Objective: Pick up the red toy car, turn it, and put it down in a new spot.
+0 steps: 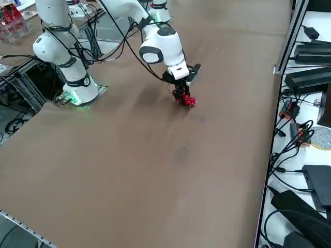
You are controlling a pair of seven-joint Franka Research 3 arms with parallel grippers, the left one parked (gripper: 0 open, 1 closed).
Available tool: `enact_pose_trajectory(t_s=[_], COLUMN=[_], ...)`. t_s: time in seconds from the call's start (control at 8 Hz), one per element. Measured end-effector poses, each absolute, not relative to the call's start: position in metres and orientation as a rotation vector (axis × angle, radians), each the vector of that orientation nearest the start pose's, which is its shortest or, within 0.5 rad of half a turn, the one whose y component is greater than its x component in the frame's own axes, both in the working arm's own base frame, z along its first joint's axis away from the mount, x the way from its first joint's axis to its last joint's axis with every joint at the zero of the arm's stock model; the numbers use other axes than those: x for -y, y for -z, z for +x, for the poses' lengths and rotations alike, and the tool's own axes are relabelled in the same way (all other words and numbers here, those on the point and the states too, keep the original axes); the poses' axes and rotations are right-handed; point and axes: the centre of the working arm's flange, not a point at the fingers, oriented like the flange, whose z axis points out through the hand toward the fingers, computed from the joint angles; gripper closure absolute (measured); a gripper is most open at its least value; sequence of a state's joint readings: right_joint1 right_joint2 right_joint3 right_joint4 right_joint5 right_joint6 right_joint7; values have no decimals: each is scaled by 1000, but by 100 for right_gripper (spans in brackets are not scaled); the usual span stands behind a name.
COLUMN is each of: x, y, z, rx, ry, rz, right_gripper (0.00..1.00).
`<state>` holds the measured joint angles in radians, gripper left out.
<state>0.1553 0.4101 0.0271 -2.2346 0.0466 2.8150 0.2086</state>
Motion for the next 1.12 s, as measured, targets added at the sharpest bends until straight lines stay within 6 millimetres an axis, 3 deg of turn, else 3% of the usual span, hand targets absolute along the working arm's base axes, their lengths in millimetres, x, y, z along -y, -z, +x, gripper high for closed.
enact_pose_trajectory(t_s=[0.25,0.38,0.5,0.88,1.12], x=[-99,-95,-85,-35,6], y=[-204,-214,-238,-360,-434], z=[554,558,566,598,614], rx=[-110,-122,-150,-297,-427], ry=[241,211,145,-64,-89], rz=[-3070,-3076,-3087,-3093,-3074], right_gripper=[49,49,49,49,49])
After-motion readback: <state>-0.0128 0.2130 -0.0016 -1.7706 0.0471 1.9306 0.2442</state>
